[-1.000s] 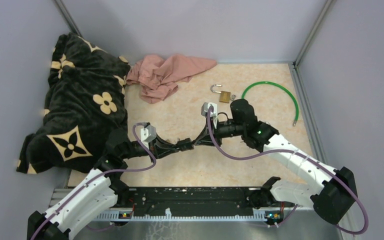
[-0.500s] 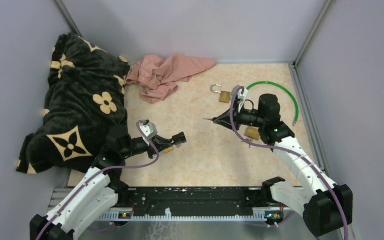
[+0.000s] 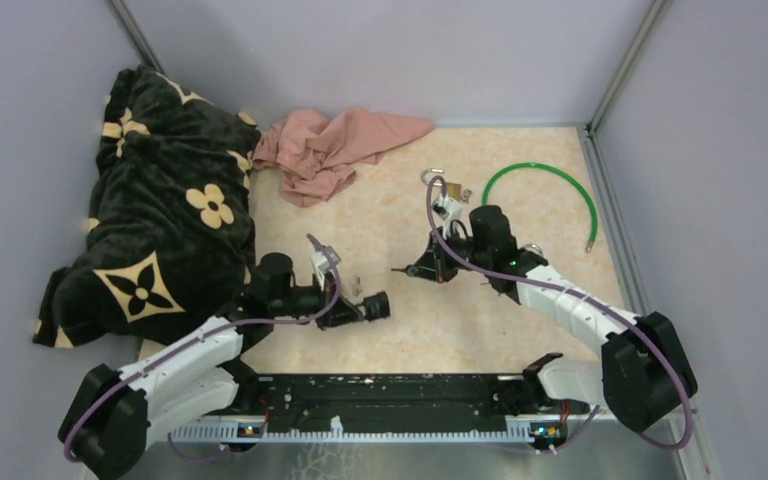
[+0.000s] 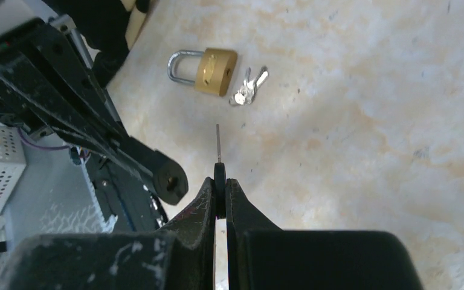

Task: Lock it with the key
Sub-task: Place the lock at the center of the board, then place the key at the center of the board, then pick up the lock from the center of the board.

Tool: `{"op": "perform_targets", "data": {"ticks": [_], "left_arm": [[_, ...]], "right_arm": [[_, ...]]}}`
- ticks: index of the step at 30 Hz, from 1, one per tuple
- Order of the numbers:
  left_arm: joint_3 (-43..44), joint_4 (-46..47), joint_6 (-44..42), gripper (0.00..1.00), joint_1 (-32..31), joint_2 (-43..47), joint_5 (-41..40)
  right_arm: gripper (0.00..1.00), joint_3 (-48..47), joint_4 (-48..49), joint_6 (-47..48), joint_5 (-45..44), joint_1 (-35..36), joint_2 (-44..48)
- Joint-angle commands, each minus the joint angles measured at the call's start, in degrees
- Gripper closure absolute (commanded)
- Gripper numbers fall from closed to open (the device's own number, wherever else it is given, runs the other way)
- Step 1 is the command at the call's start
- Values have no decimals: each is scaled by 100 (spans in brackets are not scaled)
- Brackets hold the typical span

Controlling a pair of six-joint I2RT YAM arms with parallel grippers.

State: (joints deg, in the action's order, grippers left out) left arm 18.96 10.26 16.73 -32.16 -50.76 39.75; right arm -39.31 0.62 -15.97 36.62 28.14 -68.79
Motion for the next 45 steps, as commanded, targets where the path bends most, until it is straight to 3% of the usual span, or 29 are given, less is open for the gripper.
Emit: {"op": "perform_targets", "data": {"ticks": [1, 8, 9, 12, 14, 16, 22, 23, 24, 29, 30, 31, 33, 36, 40, 42, 45], "left_arm": [[-88, -5, 535, 100, -467, -573, 405], [-197, -227, 837, 100, -511, -1318, -184], [-199, -284, 847, 93, -507, -1374, -265], [-235, -396, 898, 56, -497, -1467, -524], [-222, -423, 898, 39, -493, -1467, -559], [-202, -514, 877, 29, -495, -1431, -689], [-147, -1305, 969, 17, -493, -944, -2115], [-150, -1382, 981, 10, -493, -839, -2183], [-147, -1421, 990, 3, -493, -706, -2216], [-62, -1482, 1153, 1, -474, -134, -2644], [-66, -1419, 1178, 1, -430, -33, -2670], [-95, -1276, 1190, 1, -331, 106, -2662], [-154, -1081, 1256, 1, -8, 309, -2689], [-207, -583, 1159, 1, 375, 695, -2683], [-247, 105, 152, 1, 425, 1133, -2581], [-305, 490, -541, 1, 422, 1311, -2707], [-431, 817, -1220, 1, 425, 1614, -2859]], "right_arm": [[100, 278, -201, -754, -490, 102, 191], [100, 1033, 392, -1396, -409, 280, -32], [100, 1083, 461, -1426, -432, 336, -94], [100, 1197, 644, -1542, -381, 389, -347], [100, 1250, 769, -1590, -319, 393, -514], [100, 1301, 916, -1662, -231, 418, -677], [100, 1158, 640, -1593, -513, 455, -1129], [98, 1117, 554, -1576, -587, 455, -1168], [95, 1066, 449, -1553, -653, 451, -1199], [63, 686, -516, -1314, -1234, 472, -1171], [50, 606, -699, -1267, -1373, 473, -1120], [26, 529, -920, -1218, -1517, 477, -1046], [8, 313, -1432, -1089, -1918, 479, -864], [2, -129, -2313, -857, -2735, 481, -476], [2, -914, -3390, -464, -4544, 404, -73], [2, -1026, -3570, -366, -5132, -36, 19], [1, -815, -3303, -346, -5326, -1122, 40]]}}
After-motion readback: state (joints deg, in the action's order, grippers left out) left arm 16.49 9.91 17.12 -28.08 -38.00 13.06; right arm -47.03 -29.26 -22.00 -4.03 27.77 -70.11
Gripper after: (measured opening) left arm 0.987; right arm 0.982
